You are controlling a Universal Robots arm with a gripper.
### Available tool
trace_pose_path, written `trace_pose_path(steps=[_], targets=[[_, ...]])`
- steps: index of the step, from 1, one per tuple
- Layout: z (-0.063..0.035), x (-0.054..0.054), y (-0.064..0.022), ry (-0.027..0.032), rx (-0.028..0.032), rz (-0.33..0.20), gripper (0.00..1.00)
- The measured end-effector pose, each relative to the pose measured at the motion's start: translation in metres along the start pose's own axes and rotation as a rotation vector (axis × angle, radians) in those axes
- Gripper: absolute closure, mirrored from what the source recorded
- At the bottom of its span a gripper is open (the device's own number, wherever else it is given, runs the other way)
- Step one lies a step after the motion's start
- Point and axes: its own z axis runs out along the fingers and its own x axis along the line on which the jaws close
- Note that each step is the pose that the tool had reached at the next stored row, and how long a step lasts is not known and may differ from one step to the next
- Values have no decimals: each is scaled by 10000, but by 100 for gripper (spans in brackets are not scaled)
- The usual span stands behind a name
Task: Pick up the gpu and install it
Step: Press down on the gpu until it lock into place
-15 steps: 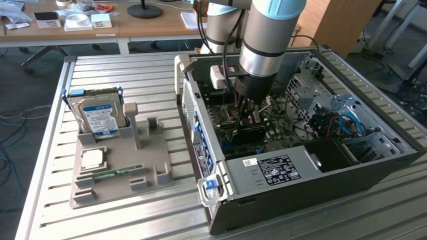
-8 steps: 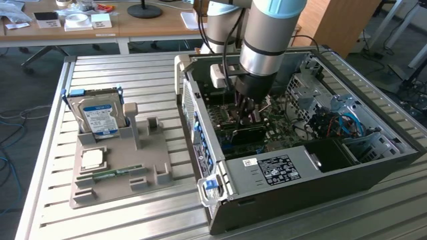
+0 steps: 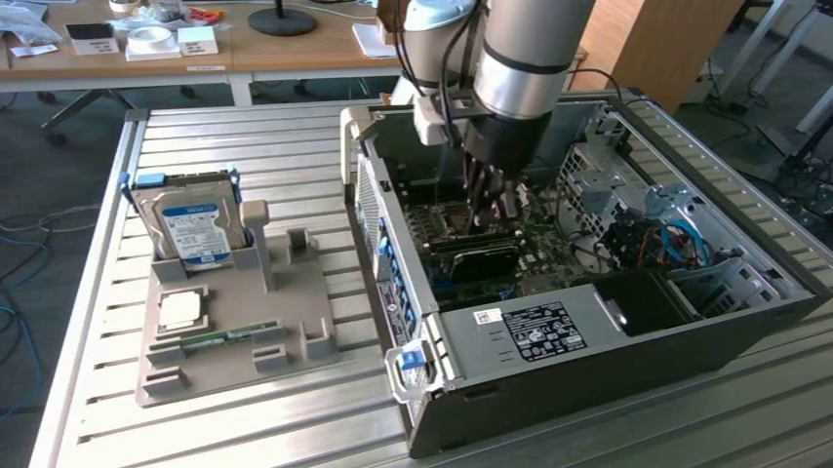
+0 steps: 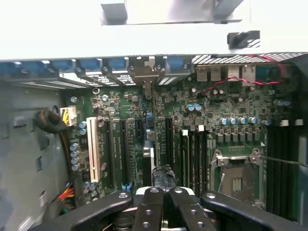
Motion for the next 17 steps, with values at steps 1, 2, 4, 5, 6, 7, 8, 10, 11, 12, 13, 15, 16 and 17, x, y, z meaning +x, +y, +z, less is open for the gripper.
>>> trace_pose_path(steps=[1,2,4,5,6,7,8,10,11,12,13,15,16,17], targets=[[-38,-1,0,9,1,0,89],[-76,-3,-1,18,1,1,89],[-148,-4,-2,31,1,0,89],[-185,-6,-2,41,2,0,89],[-222,-7,-2,51,2,0,89],[-253,-8,-2,62,3,1,89],[-281,-10,-3,74,5,1,89],[-337,-14,-4,105,6,0,89],[-363,-15,-4,122,8,-1,89],[-388,-17,-4,140,8,-1,89],[-412,-18,-5,156,10,-1,89],[-463,-21,-6,182,11,-3,89],[-489,-22,-6,194,12,-2,89],[-514,-23,-6,201,12,-2,89]])
